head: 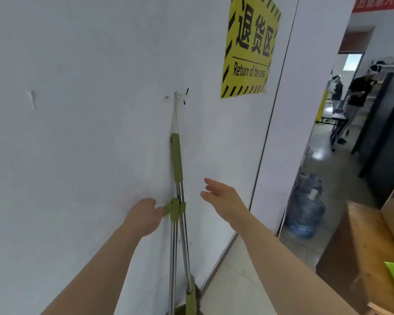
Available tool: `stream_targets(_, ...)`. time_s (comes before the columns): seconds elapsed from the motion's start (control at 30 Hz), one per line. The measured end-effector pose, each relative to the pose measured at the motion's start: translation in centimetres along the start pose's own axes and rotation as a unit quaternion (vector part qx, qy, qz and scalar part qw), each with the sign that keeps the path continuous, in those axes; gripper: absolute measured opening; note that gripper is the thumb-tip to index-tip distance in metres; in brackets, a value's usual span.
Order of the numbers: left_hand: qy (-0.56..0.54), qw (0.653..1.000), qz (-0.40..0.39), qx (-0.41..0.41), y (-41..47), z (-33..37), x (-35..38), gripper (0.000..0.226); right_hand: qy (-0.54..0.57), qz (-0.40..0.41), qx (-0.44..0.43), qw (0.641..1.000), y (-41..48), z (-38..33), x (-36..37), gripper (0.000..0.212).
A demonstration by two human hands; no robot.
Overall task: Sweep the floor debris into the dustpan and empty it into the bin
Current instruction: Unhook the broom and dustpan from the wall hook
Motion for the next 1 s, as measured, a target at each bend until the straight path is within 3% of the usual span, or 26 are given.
stream_targets(0.07, 0.011, 1.0, -0.016, 0.004, 0.9, -0.4, 0.8, 0.023, -0.003, -0.009, -0.007, 1.0, 1.5, -0.7, 0.6, 0.051)
stream_targets(0.3, 0.021, 0.999, -0.014, -0.029, 1.9, -1.3, 2.1, 0.034, 0.007, -0.031, -0.051, 0.998, 6.3, -4.4, 1.9, 0.046)
stream_targets(0.43, 0.002, 0.998, -0.011, -0.057, 2.1, -0.8, 2.3, 0.026, 0.026, -0.024, -0.095, 0.995, 8.4, -8.0, 1.7, 0.041)
stream_targets(0.57, -0.03, 0.996, -0.012, -0.083, 1.9, -0.4, 2.5, 0.023, 0.08, -0.049, -0.138, 0.986, 9.6, -11.8, 1.8, 0.028)
stream_targets(0.7, -0.063, 0.992, -0.015, -0.106, 1.2, -0.2, 3.1, 0.035, 0.088, -0.092, -0.165, 0.978, 10.3, -14.2, 2.2, 0.012)
stream_targets(1.0, -0.074, 0.991, 0.059, -0.095, -0.2, 1.5, 3.1, 0.036, 0.155, -0.163, -0.139, 0.964, 10.2, -16.5, 0.9, 0.016)
Point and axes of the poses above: each hand's wrist, its own y-axis towards the middle knuckle, its own x-axis out of the palm, z = x × y, the point moved 5 cm from there along y, towards the middle knuckle, and after that the axes turned 12 degrees about x, right-handed, at the moved point
